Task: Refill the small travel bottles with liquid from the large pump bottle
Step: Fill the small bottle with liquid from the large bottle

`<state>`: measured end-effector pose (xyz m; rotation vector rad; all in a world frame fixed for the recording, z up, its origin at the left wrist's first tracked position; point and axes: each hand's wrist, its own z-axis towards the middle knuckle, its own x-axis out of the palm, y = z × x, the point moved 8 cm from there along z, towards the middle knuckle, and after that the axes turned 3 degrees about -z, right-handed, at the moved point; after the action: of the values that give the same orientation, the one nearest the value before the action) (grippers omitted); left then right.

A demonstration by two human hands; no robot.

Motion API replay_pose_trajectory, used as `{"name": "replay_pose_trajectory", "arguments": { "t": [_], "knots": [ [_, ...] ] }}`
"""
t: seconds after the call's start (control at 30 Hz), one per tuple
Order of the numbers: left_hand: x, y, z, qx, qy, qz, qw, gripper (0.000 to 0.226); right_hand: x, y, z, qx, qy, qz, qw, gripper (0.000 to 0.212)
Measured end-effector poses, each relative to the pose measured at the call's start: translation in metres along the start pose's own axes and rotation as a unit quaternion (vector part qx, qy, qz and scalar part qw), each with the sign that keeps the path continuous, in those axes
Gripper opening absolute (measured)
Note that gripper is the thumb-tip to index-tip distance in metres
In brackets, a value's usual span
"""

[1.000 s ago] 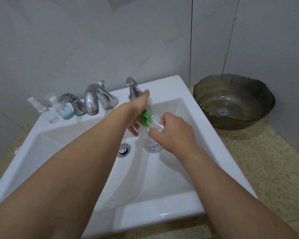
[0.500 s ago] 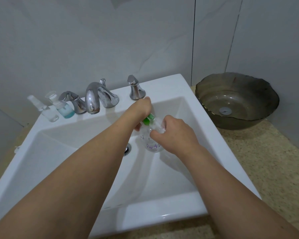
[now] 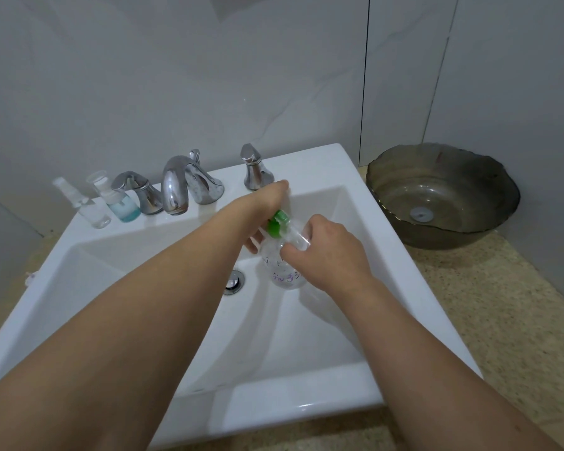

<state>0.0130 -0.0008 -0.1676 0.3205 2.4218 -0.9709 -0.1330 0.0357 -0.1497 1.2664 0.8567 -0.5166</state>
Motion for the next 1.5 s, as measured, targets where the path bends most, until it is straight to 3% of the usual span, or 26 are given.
{"name": "replay_pose_trajectory", "arguments": {
  "t": [0.13, 0.33, 0.47, 0.6, 0.87, 1.07, 1.23, 1.5],
  "knots": [
    [-0.001, 0.002, -0.004, -0.012, 0.036, -0.028, 0.999, 0.074, -0.002, 0.000, 0.001, -0.009, -0.015, 0.002, 1.000, 0.032],
    [-0.002, 0.002, -0.008, 0.002, -0.021, -0.035, 0.999, 0.042, 0.001, 0.000, 0.002, -0.006, -0.005, 0.002, 1.000, 0.035],
    [-0.002, 0.001, -0.011, 0.015, -0.081, -0.047, 0.996, 0.048, 0.008, -0.003, 0.002, 0.002, 0.025, -0.004, 1.000, 0.036],
    [-0.004, -0.003, -0.015, 0.029, -0.115, -0.046, 0.992, 0.029, 0.011, -0.005, 0.001, 0.009, 0.033, 0.002, 0.999, 0.036],
    [-0.005, -0.003, -0.011, 0.047, -0.106, -0.021, 0.993, 0.038, 0.008, -0.002, 0.001, 0.001, 0.024, -0.003, 1.000, 0.035],
    [-0.003, 0.000, -0.009, -0.002, 0.010, -0.032, 0.999, 0.080, 0.001, 0.000, 0.002, -0.012, -0.007, -0.006, 1.000, 0.034],
    [-0.003, 0.001, -0.011, -0.018, 0.058, -0.062, 0.996, 0.071, 0.001, 0.001, 0.002, -0.017, -0.012, -0.001, 1.000, 0.034],
    [-0.003, -0.001, -0.007, 0.031, -0.024, -0.012, 0.999, 0.049, 0.004, 0.001, 0.002, -0.020, -0.001, -0.007, 1.000, 0.034]
  ]
}}
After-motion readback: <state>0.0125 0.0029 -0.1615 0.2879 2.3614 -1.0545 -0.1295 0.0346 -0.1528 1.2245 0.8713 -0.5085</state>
